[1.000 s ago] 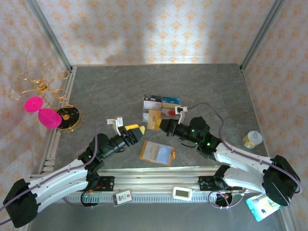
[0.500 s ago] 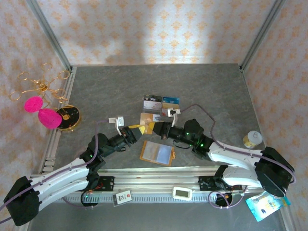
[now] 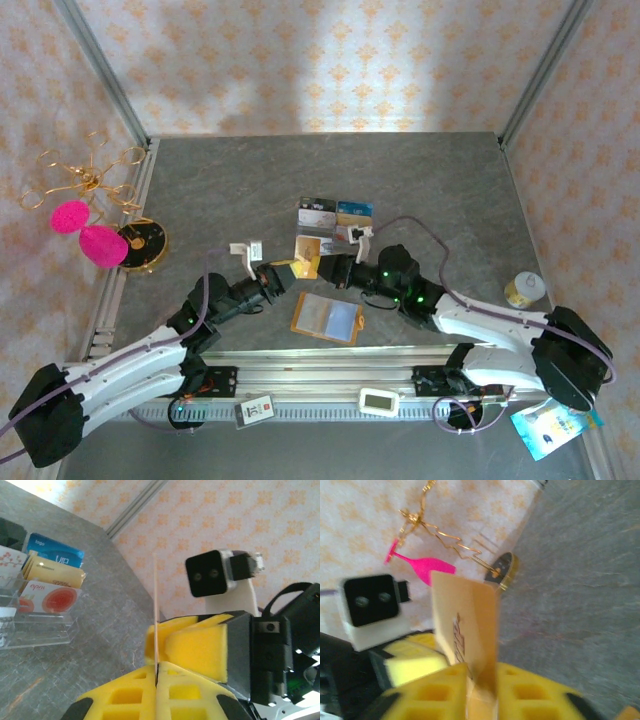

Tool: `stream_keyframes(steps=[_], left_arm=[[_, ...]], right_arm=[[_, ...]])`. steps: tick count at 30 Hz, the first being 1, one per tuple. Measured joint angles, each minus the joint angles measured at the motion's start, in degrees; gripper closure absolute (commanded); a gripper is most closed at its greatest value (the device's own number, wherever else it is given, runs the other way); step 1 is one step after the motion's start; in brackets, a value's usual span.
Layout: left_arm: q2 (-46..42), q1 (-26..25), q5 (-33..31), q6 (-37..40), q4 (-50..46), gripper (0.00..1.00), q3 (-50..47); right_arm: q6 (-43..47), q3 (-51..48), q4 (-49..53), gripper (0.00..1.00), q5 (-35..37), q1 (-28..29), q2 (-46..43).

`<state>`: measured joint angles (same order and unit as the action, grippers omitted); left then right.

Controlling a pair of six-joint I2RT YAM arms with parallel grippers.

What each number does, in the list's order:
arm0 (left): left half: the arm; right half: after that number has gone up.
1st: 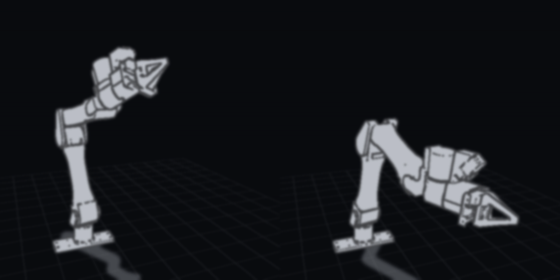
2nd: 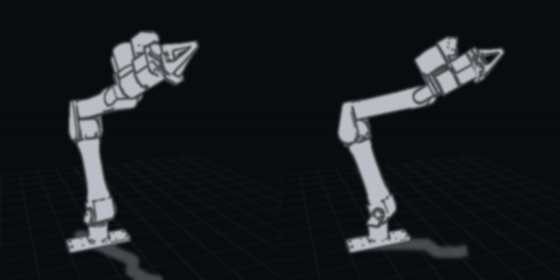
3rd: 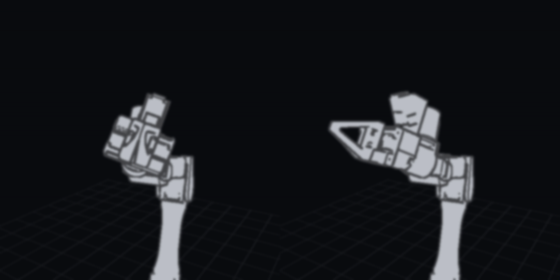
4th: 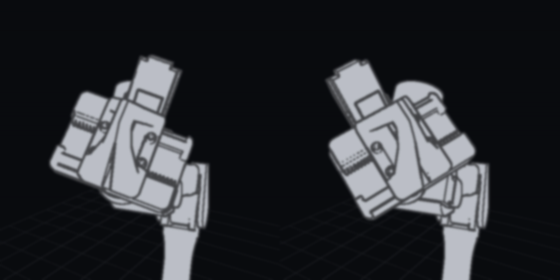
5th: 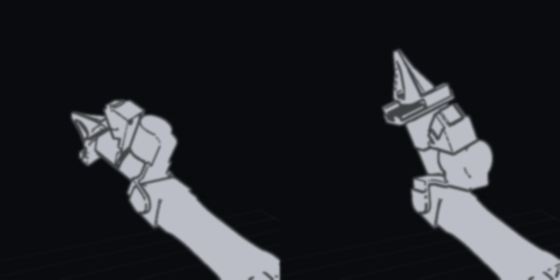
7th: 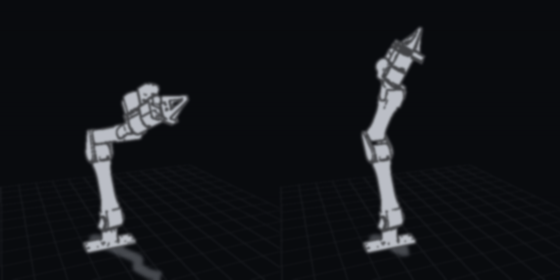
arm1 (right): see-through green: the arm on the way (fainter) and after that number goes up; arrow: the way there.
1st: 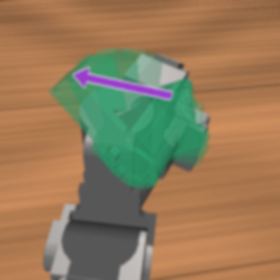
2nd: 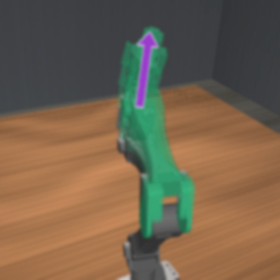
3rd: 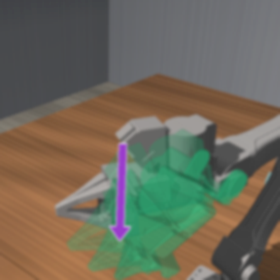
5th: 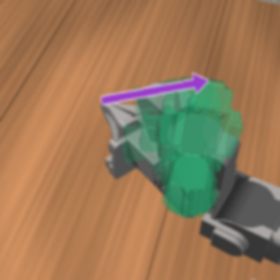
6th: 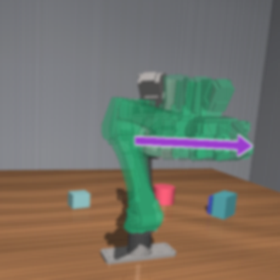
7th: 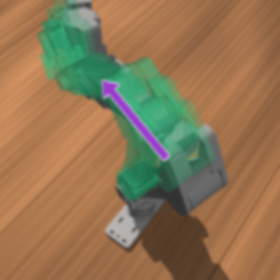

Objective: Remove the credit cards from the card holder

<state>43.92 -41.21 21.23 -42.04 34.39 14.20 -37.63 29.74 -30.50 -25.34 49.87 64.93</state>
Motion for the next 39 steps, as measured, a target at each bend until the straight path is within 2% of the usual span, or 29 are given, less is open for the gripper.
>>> stream_keyframes(steps=[3,8,13,17,26,32,39], left_arm=[[0.09,0.0,0.9,2.64,-3.1,1.0,2.71],[0.7,0.0,1.53,7.28,-8.98,1.0,6.75],[7.3,0.0,2.43,15.41,-19.1,1.0,17.35],[15.72,0.0,2.47,28.22,-28.11,1.0,29.62],[34.4,0.0,1.92,65.02,-49.55,1.0,49.24],[45.44,1.07,3.96,82.6,-62.2,1.0,61.31],[59.19,6.69,7.58,95.84,-75.36,1.0,79.93]], right_arm=[[1.62,1.01,6.03,0.58,-0.31,-5.03,-3.37],[4.87,4.02,15.96,0.58,2.71,-12.98,-10.05],[6.84,5.01,23.39,0.59,5.11,-20.96,-12.94],[6.67,3.78,25.38,0.59,4.9,-27.74,-13.14],[5.25,0.33,25.16,0.63,-0.22,-38.47,-11.23],[5.35,0.7,25.27,0.64,-2.12,-40.94,-8.15],[6.88,4.42,26.23,0.64,-2.21,-40.94,-4.42]])
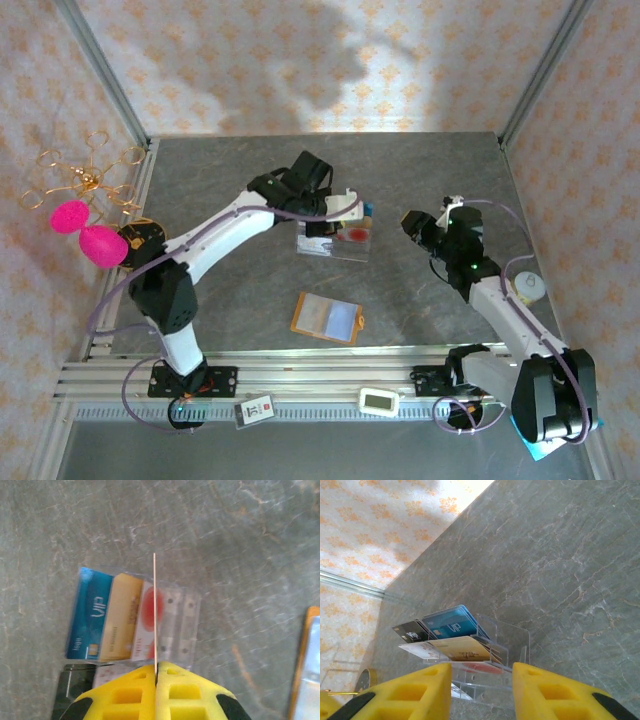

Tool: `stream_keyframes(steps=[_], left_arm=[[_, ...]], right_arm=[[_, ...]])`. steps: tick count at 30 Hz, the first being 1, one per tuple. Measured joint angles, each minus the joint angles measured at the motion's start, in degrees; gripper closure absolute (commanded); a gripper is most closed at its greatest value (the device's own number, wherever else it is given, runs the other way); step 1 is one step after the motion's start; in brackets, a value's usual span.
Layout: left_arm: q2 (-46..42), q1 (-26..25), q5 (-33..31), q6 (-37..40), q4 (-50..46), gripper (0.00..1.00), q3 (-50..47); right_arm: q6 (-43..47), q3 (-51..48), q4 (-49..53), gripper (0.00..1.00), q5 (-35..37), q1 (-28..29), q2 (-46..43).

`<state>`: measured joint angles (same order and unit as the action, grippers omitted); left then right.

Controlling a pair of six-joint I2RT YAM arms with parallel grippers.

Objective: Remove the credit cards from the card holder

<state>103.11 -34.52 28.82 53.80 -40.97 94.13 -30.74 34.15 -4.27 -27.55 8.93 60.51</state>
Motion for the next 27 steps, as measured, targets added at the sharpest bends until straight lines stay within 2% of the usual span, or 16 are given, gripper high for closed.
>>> stream_keyframes(steps=[7,11,22,27], left_arm=[[7.5,1.88,1.29,7.04,-5.44,1.0,8.61],[9.62,1.44,1.38,7.85,-5.07,1.0,8.9],[6.86,-0.28,1.01,7.5,2.6,1.0,2.78],[4.0,0.94,4.76,7.15,3.04,1.0,2.78]], right_arm=[[1.68,1.49,0.98,0.64,-0.07,-0.24,4.24],[1.99,1.49,1.6,0.64,0.15,-0.92,5.16],[2.12,1.49,1.73,0.64,0.55,-1.4,6.23],[2.1,1.49,1.44,0.63,-0.15,-1.4,6.43]])
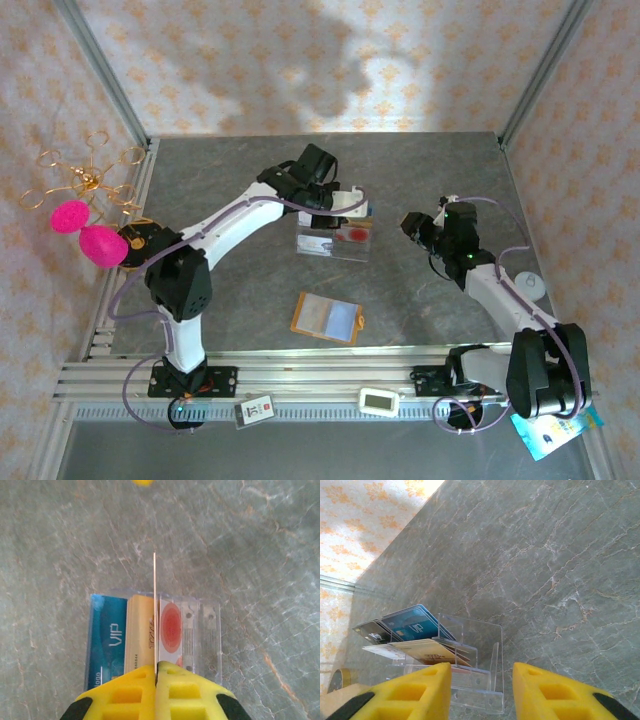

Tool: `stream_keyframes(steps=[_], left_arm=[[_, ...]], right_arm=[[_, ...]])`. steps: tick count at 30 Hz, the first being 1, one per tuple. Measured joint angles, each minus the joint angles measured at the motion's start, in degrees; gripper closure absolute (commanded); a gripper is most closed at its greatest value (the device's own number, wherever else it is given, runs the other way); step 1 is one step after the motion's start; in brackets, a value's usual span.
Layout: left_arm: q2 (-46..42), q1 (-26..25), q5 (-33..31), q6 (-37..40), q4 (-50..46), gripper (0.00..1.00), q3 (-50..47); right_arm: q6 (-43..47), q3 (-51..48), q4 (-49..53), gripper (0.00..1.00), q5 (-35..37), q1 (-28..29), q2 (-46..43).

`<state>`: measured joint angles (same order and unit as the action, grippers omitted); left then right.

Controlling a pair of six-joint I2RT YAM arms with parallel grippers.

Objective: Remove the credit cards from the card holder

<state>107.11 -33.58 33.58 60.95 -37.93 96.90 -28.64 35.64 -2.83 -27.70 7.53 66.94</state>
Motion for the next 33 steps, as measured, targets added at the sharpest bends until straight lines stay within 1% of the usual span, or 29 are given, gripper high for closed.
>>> stream_keyframes(steps=[9,13,15,17,21,23,25,27,30,33], left_arm=[[-0.9,1.01,5.42,-0.59,-4.28,1.0,3.26],[-0.92,1.31,8.48,-3.63,-3.98,1.0,3.21],[-1.57,1.75,10.51,-6.45,-1.09,1.0,1.81],[-4.52,2.38,12.55,-11.15,5.55,1.0,-3.91],[-13.35,3.58,16.13,-23.34,20.85,1.0,-18.32],[-16.63,3.63,17.33,-30.75,31.06,1.0,-24.09],[-19.39,3.65,18.47,-41.03,44.59,1.0,-30.75],[-20.39,3.78,19.76,-49.35,53.88,1.0,-34.71],[-20.41,4.61,21.84,-60.98,65.11,1.0,-37.55],[-21.0,5.16,23.06,-70.34,75.17,1.0,-40.0]], right_arm=[[-0.02,-0.24,-1.62,0.62,-2.73,-0.09,-0.04],[-0.24,-2.34,-5.75,0.6,-6.47,-0.09,-1.84],[-0.44,-3.5,-7.48,0.6,-7.65,-0.09,-3.76],[-0.7,-4.22,-9.42,0.59,-8.76,-0.09,-5.42],[-2.05,-5.22,-13.7,0.56,-10.6,-0.09,-6.71],[-3.28,-6.43,-15.96,0.55,-10.71,-0.07,-7.15],[-4.98,-8.13,-17.92,0.56,-10.21,0.26,-7.98],[-6.12,-9.49,-19.32,0.56,-9.62,0.79,-8.74],[-6.45,-9.9,-19.82,0.55,-9.4,1.46,-9.84],[-6.19,-9.92,-20.31,0.55,-9.7,1.88,-10.93]])
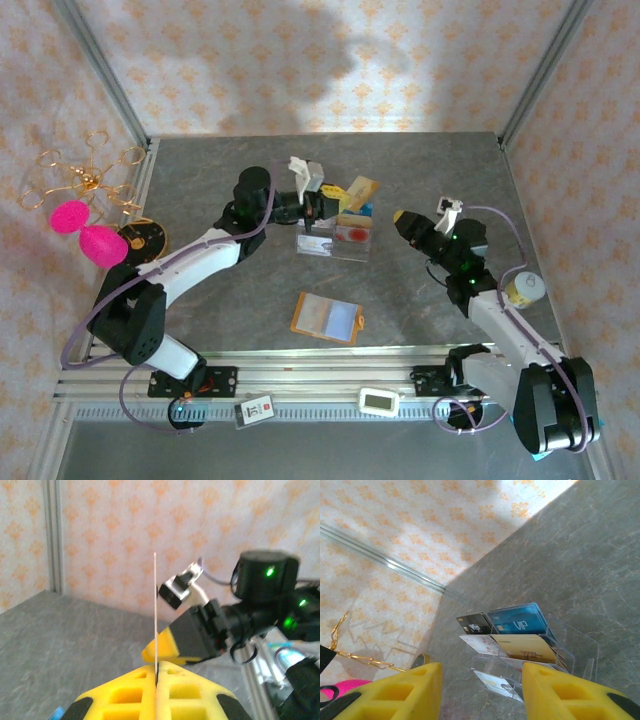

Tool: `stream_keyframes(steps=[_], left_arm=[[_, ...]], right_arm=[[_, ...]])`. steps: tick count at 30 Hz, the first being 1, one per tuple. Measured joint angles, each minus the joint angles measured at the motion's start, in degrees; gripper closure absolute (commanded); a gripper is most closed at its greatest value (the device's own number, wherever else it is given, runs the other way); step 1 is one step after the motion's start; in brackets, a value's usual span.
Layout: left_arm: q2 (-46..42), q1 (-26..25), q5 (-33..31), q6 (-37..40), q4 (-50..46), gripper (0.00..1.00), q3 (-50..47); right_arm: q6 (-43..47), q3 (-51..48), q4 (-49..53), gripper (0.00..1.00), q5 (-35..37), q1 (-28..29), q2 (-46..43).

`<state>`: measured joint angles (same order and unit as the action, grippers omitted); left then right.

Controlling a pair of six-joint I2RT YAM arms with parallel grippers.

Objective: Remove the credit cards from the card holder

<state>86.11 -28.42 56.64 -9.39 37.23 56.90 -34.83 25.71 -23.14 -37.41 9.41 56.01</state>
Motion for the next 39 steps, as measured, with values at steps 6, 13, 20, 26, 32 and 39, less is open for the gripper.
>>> stream_keyframes(steps=[6,13,20,26,32,39], left_arm=[[-0.59,0.04,2.38,-8.85,6.34,1.0,-1.05],[-1.25,0.04,2.97,-8.09,3.13,1.0,-0.79],[1.42,0.22,3.96,9.25,-24.65,1.0,13.97],[6.16,0.68,-2.78,37.68,-55.17,1.0,27.61],[12.15,0.59,-9.9,53.62,-69.35,1.0,33.53],[20.55,-0.74,-15.15,63.93,-78.99,1.0,42.42]], right_arm=[[0.59,-0.72,-3.54,0.55,-3.34,2.27,-0.37],[2.1,-0.72,-3.43,0.55,-4.0,3.19,-0.37],[3.63,-0.72,-1.84,0.56,-3.91,3.21,-1.31],[4.68,-0.72,0.74,0.57,-2.27,3.21,-2.4],[5.14,-0.72,3.48,0.57,-0.26,3.21,-2.93],[6.27,-0.72,6.97,0.57,2.34,3.21,-3.32]])
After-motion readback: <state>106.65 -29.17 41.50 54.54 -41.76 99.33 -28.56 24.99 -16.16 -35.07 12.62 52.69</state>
